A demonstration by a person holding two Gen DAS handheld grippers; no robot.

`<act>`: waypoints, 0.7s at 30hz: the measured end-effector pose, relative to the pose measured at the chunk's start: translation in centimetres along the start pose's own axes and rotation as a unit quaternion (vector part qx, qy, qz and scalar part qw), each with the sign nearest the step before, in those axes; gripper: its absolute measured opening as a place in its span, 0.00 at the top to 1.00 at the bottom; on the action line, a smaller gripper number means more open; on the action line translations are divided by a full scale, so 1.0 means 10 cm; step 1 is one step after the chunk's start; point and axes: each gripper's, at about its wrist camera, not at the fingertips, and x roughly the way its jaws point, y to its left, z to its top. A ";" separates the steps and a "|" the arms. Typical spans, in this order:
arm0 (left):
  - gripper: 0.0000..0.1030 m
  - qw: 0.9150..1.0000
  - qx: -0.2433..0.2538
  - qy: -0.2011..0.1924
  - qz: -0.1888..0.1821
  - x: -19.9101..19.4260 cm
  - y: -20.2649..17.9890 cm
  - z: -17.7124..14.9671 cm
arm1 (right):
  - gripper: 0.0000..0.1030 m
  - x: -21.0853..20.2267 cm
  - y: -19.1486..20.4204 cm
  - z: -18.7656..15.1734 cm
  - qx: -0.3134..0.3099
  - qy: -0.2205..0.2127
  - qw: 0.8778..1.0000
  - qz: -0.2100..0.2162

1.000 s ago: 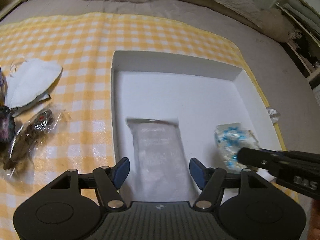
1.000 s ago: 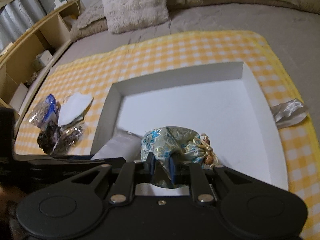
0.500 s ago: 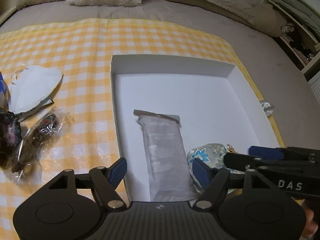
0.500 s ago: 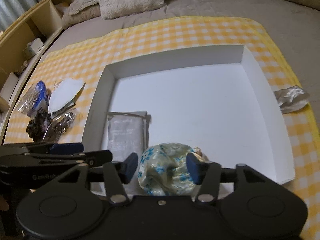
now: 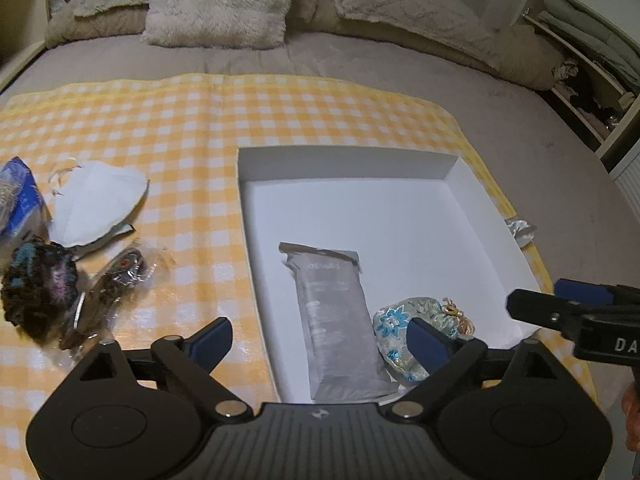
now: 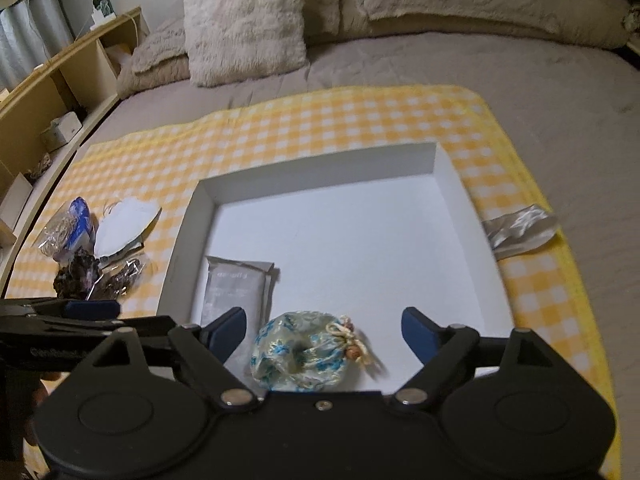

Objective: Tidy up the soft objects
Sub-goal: 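Open left tool releasing the packet while right tool releases the pouch in the tray, then move both tools back toward the remaining items on the cloth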

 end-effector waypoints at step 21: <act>0.00 0.995 0.029 -0.093 0.007 -0.63 -0.02 -0.11 | 0.00 -0.63 -0.08 -0.25 -0.007 -0.084 0.996 -0.023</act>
